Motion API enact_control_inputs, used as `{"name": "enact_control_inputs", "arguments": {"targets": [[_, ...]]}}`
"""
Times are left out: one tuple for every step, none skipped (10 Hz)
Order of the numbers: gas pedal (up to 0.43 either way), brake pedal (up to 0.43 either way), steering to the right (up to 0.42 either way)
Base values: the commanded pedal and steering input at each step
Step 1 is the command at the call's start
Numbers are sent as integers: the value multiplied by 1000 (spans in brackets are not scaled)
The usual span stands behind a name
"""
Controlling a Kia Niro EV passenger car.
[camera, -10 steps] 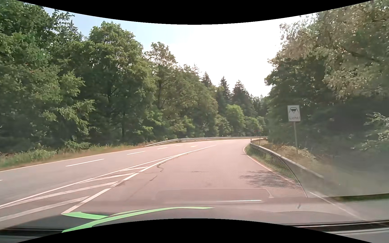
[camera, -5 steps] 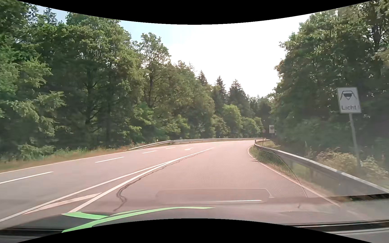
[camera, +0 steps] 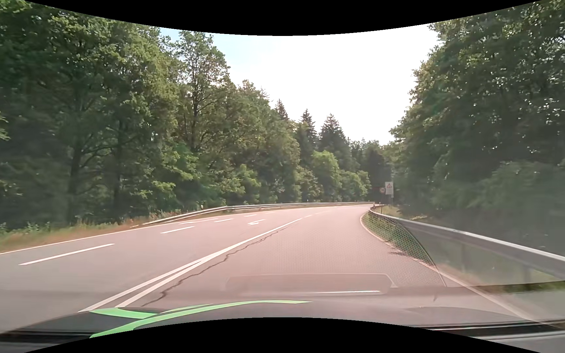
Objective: Follow the waypoints while adhering to traffic rules and regulations
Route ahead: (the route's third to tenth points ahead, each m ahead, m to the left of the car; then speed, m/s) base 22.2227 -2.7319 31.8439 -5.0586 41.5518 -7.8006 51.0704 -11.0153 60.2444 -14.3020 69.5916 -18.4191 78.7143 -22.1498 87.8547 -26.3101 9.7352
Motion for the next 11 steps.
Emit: {"name": "enact_control_inputs", "arguments": {"targets": [[197, 0, 60], [197, 0, 60], [197, 0, 60], [197, 0, 60], [197, 0, 60], [197, 0, 60], [197, 0, 60], [197, 0, 57], [197, 0, 53], [197, 0, 49], [197, 0, 45]]}}
